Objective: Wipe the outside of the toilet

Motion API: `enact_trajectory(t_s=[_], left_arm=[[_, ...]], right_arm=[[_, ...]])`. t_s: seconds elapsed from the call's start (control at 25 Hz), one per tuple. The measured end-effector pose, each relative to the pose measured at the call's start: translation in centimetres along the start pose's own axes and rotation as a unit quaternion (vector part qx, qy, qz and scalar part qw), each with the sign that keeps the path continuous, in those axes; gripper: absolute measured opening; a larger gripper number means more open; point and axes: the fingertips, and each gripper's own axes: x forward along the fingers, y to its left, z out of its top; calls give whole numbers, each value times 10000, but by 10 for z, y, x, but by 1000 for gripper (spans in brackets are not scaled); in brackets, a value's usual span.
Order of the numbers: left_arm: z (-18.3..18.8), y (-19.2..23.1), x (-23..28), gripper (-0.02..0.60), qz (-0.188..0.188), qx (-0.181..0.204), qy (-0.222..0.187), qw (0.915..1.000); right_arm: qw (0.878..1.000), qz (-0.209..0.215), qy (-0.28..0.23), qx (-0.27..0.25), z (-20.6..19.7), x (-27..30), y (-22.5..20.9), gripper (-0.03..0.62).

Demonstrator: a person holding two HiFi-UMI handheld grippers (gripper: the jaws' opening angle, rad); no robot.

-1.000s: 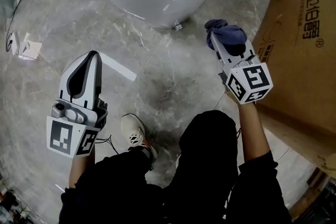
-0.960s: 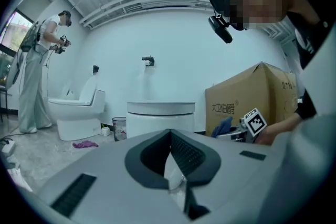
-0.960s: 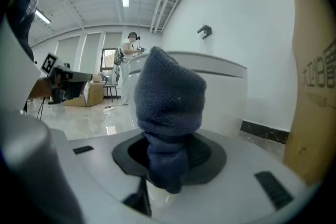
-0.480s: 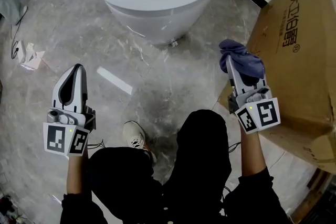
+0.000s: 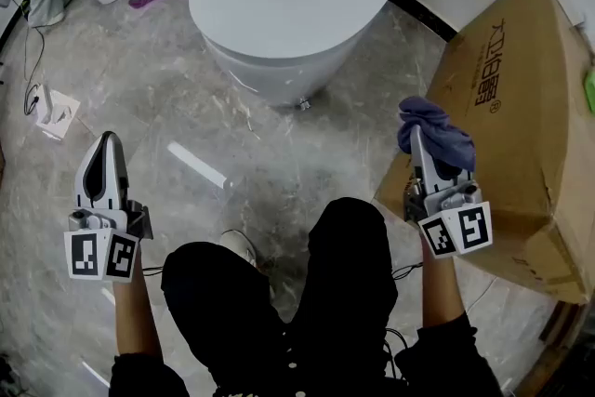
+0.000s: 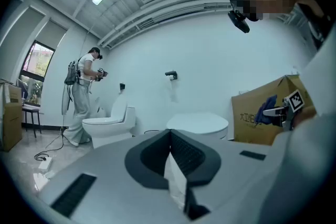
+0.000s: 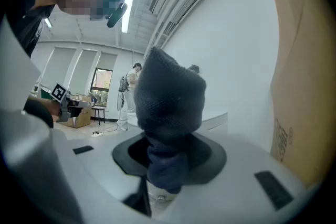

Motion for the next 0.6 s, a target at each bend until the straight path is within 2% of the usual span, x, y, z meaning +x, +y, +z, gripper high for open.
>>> enact_trajectory(t_s=[0.36,0.6], left_arm=[[32,42,-4,11,201,119,-94,9997],[77,55,-11,11,301,116,163,9993]], right_arm=[[9989,-234,65,-408,29,13,9,121],[9979,-371,319,-415,73,19,13,121]])
